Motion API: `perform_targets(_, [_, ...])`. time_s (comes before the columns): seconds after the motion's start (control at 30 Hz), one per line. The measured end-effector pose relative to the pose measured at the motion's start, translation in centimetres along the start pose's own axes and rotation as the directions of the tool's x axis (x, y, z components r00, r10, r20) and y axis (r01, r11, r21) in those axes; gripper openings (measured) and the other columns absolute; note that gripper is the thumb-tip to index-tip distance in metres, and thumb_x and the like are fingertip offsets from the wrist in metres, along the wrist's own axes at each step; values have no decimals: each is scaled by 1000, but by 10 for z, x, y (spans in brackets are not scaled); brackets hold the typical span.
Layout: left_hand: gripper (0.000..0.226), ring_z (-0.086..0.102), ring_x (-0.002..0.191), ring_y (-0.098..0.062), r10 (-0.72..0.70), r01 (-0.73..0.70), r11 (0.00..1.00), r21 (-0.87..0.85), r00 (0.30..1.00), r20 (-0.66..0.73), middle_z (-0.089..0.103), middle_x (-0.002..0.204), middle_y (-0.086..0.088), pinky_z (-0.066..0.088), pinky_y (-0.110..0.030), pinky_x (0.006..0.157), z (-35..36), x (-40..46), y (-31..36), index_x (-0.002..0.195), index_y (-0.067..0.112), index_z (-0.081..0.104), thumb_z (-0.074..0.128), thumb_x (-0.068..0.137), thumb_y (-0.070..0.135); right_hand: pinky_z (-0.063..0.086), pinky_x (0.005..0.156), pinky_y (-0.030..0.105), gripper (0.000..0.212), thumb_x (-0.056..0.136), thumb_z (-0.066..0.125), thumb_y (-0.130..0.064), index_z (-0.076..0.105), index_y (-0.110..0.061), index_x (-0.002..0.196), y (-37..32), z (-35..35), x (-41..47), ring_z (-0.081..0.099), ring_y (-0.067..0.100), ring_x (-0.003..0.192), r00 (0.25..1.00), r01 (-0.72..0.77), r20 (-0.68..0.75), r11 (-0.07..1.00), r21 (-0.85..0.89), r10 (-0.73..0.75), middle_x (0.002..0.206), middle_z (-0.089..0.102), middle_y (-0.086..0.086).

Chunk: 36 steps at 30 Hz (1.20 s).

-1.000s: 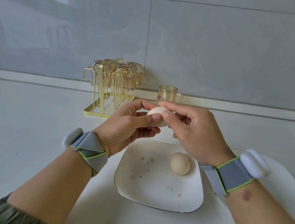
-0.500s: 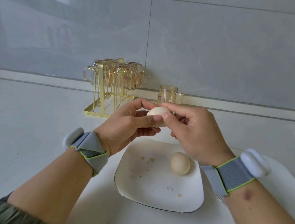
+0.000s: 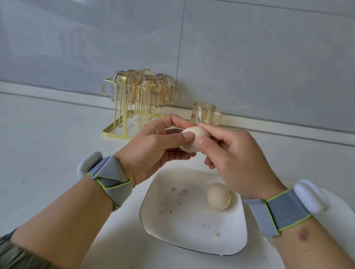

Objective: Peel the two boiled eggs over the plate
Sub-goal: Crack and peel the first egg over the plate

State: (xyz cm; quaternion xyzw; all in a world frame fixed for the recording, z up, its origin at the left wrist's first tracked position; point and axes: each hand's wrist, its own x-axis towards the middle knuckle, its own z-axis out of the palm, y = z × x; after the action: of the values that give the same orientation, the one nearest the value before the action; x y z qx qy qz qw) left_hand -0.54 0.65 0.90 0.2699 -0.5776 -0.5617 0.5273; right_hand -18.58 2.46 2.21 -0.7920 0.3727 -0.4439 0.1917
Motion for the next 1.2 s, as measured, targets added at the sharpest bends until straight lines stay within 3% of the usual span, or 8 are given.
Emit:
perform_targets(0.1, [13,64,74,-29,16,-16,1000,0,1000,-1,70,86,-15,55,-33,71,0,0,-1,94,9,64,65,82,9,53,63,52,36,90,53,-35,62,-69,92,-2,-1,0,58,34,69,1000,28,-8,1000,-2,-28,78,66,18])
perform_targets(0.27, [14,63,75,-28,22,-22,1000,0,1000,4,70,86,-15,54,-33,70,0,0,-1,95,9,64,65,82,9,53,64,52,33,91,54,-36,63,-68,91,0,-1,0,58,31,68,1000,27,-8,999,18,-27,77,66,17])
perform_targets(0.4, [18,64,76,-28,26,-27,1000,12,1000,11,70,87,-14,55,-32,71,2,0,-2,98,6,61,65,80,7,56,64,46,24,91,51,-41,73,-46,99,4,-1,1,61,23,62,999,-52,16,997,58,51,76,65,14])
perform_targets(0.5, [22,64,79,-28,29,-29,999,23,999,24,70,90,-15,55,-32,73,3,0,-3,99,5,60,66,78,7,55,60,41,35,89,49,-42,76,-24,103,4,-1,2,61,14,58,992,-122,-3,990,75,123,70,63,9])
perform_targets(0.63, [27,64,82,-27,35,-36,999,20,999,39,70,91,-14,55,-33,75,3,-1,-3,100,5,60,72,76,10,53,61,49,34,92,49,-36,72,-11,90,5,0,1,60,26,61,995,-94,-34,996,0,94,67,60,15])
perform_targets(1.0, [33,63,91,-34,15,-15,1000,5,998,58,68,98,-17,55,-36,80,4,-2,-1,107,1,57,69,78,6,47,53,21,27,92,51,-37,75,-49,94,7,-2,3,56,7,56,993,-101,-45,989,111,106,64,62,5])
perform_targets(1.1, [31,63,93,-34,13,-14,1000,17,998,56,68,100,-17,53,-38,83,4,-2,0,106,2,57,68,78,5,46,52,35,31,90,51,-37,71,-61,89,4,-1,3,52,10,56,996,-82,-31,991,106,86,67,60,12])
perform_targets(1.2, [29,64,91,-31,7,-8,1000,18,999,54,68,98,-15,53,-38,83,4,-3,0,104,3,58,66,77,4,46,53,41,28,89,51,-37,74,-53,92,5,-1,3,51,12,57,995,-88,-27,991,103,91,65,58,13])
